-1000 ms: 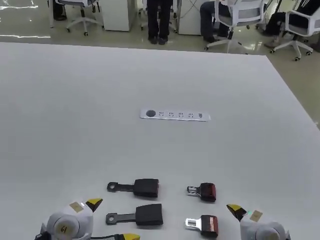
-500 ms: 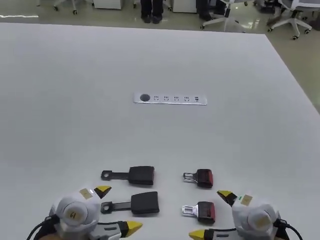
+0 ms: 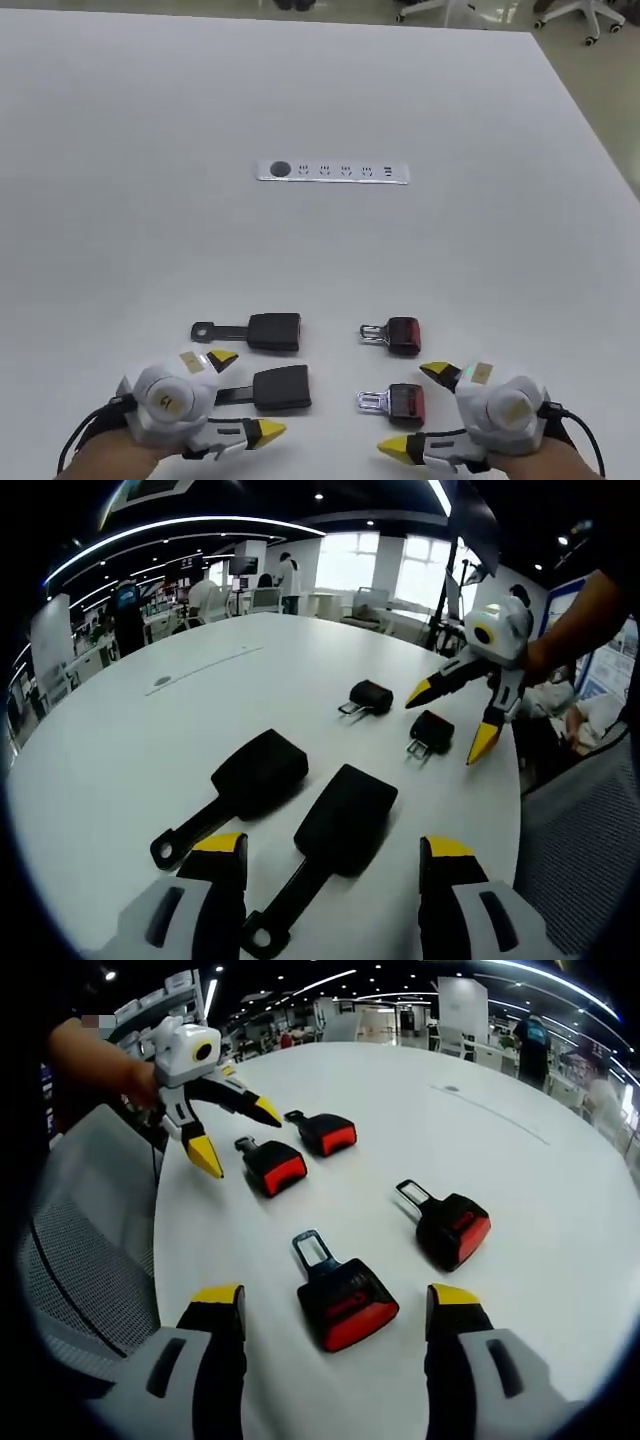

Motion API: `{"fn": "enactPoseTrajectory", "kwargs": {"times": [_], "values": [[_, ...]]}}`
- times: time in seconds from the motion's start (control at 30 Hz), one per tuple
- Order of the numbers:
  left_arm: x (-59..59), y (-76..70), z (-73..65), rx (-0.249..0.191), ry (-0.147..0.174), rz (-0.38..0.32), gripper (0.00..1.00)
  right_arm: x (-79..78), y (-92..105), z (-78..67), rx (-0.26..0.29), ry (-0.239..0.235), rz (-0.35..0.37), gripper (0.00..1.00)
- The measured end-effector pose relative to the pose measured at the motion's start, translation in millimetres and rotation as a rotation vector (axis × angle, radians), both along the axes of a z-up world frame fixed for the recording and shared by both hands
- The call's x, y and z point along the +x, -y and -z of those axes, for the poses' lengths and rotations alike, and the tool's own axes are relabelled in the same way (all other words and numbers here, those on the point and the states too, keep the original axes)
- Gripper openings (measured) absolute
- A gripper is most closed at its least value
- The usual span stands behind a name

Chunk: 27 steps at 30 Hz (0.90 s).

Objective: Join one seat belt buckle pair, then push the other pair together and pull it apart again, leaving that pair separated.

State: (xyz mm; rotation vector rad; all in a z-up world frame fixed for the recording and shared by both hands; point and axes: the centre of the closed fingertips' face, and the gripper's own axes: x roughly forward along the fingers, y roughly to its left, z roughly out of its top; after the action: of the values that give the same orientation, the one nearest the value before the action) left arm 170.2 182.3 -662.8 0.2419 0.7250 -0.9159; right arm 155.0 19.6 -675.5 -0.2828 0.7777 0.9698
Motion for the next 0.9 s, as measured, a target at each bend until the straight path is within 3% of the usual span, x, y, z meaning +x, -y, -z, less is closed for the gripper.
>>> {"fn": "enactPoseTrajectory", "kwargs": {"times": [0.13, 0.23, 0.4, 0.63, 0.7, 0.8, 0.83, 0.9], "values": [[0.1, 7.1, 2.8, 0.007, -0.006, 0.030, 0.69, 2.4, 2.8, 8.0, -0.017, -0.002, -0.030, 0.70], [-0.2, 8.1, 10.7, 0.038, -0.008, 0.081, 0.67, -0.8, 4.0, 15.7, -0.049, -0.013, -0.074, 0.67], [0.7, 8.7, 20.7, 0.060, -0.021, 0.118, 0.63, 3.8, 3.8, 19.2, -0.045, 0.001, -0.095, 0.62], [1.3, 11.9, 28.6, 0.104, 0.007, 0.216, 0.52, 3.3, 8.0, 22.0, -0.080, 0.029, -0.151, 0.45], [2.2, 12.7, 30.0, 0.108, -0.002, 0.228, 0.48, 3.9, 8.9, 22.9, -0.081, 0.025, -0.153, 0.43], [5.2, 14.3, 28.8, 0.137, 0.039, 0.287, 0.40, 3.7, 10.9, 23.7, -0.097, 0.029, -0.169, 0.40], [4.2, 14.0, 28.4, 0.135, 0.018, 0.286, 0.39, 2.8, 11.3, 23.8, -0.104, 0.031, -0.181, 0.39], [3.6, 13.6, 25.9, 0.143, 0.022, 0.321, 0.37, 0.5, 12.6, 23.3, -0.112, 0.023, -0.196, 0.36]]}}
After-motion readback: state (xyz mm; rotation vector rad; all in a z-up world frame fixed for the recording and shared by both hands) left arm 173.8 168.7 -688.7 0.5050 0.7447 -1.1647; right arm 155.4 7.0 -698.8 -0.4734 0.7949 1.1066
